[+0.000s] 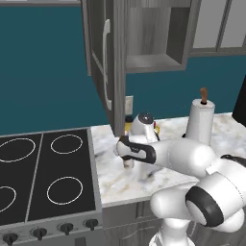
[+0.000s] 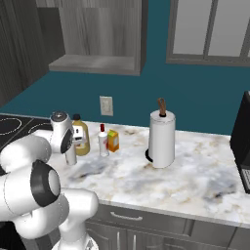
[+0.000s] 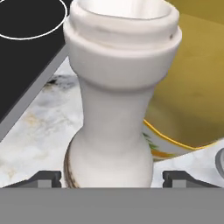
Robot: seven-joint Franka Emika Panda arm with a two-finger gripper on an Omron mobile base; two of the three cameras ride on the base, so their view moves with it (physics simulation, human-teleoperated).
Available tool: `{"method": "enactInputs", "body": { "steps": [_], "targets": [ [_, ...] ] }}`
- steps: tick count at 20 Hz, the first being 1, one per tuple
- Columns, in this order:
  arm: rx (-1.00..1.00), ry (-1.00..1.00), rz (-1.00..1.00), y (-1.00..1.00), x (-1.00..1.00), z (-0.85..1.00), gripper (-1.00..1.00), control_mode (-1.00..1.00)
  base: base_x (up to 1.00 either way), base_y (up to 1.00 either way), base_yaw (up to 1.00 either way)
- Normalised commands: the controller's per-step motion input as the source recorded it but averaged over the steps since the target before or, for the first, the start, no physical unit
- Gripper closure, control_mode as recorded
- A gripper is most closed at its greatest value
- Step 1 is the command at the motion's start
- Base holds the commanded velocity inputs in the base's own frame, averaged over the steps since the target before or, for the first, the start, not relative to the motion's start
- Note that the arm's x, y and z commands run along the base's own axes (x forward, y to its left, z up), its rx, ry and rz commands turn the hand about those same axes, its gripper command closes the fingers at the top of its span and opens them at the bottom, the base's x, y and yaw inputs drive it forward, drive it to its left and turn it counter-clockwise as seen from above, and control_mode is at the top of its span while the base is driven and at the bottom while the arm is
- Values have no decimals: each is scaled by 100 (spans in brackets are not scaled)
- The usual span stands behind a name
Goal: Sort all alcoholic drinks to one cabinet, and non-alcoholic drinks to the other.
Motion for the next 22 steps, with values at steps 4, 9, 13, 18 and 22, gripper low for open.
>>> {"method": "enactInputs", "body": {
  "steps": [4, 9, 13, 18, 22],
  "targets": [
    [0, 0, 0, 2, 5, -3, 100, -100, 0, 0, 0],
    [0, 0, -1, 0, -29, 26, 100, -100, 0, 0, 0],
    [0, 0, -3, 0, -45, 90, 100, -100, 0, 0, 0],
    [0, -3, 0, -1, -38, 99, 100, -100, 0, 0, 0],
    [0, -4, 0, -7, -21, 94, 100, -100, 0, 0, 0]
  ]
}}
